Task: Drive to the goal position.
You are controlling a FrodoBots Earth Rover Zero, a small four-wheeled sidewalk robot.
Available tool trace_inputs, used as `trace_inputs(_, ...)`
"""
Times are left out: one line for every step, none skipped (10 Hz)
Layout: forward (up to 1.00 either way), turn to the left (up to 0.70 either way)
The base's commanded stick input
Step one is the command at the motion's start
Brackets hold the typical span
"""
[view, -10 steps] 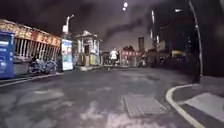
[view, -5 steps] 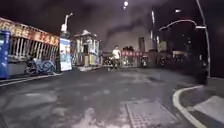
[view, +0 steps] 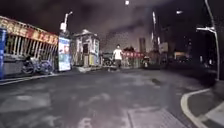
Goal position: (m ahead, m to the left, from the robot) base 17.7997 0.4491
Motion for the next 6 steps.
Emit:
trace_inputs(0.45, 0.00)
trace_inputs(0.45, 0.00)
trace_inputs(0.45, 0.00)
trace_inputs(0.45, 0.00)
trace_inputs(0.45, 0.00)
trace_inputs(0.45, 0.00)
